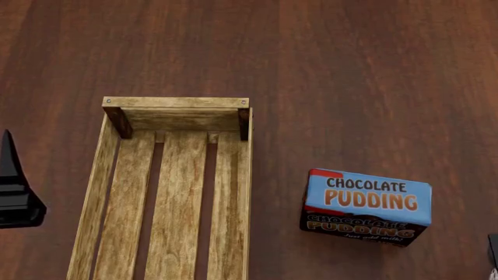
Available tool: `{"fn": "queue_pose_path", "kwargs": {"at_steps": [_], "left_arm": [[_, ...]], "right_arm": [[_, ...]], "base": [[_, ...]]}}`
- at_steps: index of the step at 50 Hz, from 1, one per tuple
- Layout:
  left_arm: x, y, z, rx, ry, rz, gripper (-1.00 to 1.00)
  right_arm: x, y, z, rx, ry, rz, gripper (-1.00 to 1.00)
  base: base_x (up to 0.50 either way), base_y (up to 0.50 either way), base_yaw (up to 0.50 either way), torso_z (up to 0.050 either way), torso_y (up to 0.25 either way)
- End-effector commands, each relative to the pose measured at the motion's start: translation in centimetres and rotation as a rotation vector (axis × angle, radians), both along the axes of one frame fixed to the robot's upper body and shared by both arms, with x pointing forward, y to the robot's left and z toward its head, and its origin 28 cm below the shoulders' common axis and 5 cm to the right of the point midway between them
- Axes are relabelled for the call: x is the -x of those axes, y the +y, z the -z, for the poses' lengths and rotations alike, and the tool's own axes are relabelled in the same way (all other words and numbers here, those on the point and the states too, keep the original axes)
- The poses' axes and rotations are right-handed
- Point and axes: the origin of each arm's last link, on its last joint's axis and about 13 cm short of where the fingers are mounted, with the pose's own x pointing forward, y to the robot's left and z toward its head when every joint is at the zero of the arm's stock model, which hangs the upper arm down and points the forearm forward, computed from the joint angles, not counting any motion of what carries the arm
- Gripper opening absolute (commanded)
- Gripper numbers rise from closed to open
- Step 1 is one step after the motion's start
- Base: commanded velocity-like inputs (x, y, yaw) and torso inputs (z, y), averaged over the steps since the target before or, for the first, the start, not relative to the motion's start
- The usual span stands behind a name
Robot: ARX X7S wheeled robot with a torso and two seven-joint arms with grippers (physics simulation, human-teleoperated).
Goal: Stack the left bowl on the right bowl and place them in the tray.
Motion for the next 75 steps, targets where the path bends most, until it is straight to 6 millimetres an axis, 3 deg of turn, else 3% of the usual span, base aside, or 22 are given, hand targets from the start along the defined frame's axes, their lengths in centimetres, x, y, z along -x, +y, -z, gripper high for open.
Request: {"fn": "queue_pose_path", "kwargs": {"at_steps": [1, 26, 49, 75], "left_arm": [[0.1, 0.1, -0.1, 0.006, -0.006, -0.003, 1.0], [0.6, 0.4, -0.6, 0.019, -0.021, -0.011, 1.0], [0.9, 0.4, -0.9, 0.022, -0.03, -0.009, 1.0], [1.1, 0.9, -1.2, 0.045, -0.037, -0.031, 1.0]], "right_arm": [[1.0, 0.2, -2.8, 0.073, -0.084, -0.006, -1.0], [1.3, 2.7, -6.5, 0.163, -0.177, -0.065, -1.0], [1.5, 3.9, -8.5, 0.23, -0.226, -0.105, -1.0], [0.8, 7.7, -14.3, 0.327, -0.325, -0.233, -1.0]], "base": [[0.0, 0.0, 0.0, 0.0, 0.0], [0.0, 0.0, 0.0, 0.0, 0.0], [0.0, 0.0, 0.0, 0.0, 0.0], [0.0, 0.0, 0.0, 0.001, 0.001]]}}
